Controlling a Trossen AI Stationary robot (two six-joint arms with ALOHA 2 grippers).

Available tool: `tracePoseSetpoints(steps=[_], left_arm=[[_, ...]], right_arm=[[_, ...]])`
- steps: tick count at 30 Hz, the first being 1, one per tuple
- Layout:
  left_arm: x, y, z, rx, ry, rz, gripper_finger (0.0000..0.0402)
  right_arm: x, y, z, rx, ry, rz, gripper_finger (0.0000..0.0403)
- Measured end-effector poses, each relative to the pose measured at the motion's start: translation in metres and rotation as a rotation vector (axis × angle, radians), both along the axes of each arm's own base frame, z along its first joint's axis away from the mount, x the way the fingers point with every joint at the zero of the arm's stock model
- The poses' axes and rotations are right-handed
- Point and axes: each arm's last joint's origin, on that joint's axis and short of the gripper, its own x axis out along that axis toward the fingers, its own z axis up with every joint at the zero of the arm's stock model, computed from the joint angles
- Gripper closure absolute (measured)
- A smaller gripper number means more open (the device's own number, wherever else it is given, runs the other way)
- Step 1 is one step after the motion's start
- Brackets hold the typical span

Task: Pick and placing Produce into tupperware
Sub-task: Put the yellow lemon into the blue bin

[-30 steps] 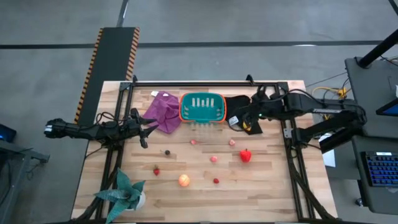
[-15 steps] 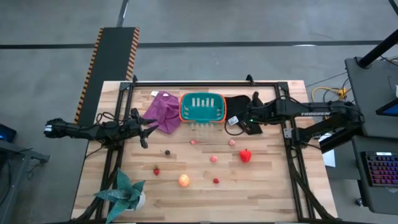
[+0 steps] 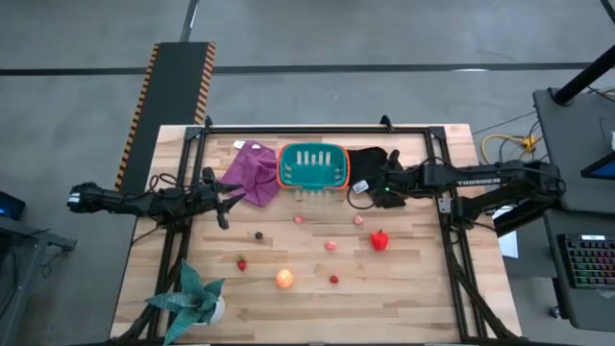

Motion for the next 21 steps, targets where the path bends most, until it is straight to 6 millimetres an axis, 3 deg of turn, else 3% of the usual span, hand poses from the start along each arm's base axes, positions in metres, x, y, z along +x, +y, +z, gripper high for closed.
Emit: tracePoseSetpoints(steps=[13, 21], left_arm=[[0.001, 0.000, -0.002, 0.003, 0.022, 0.000, 0.0296], [0.001, 0.000, -0.002, 0.003, 0.022, 0.002, 0.0296]], right_arm=[[-0.006, -0.001, -0.034, -0.024, -0.101, -0.011, 0.0087], [-0.010, 0.000, -0.044, -0.019, -0.116, -0.007, 0.0095]])
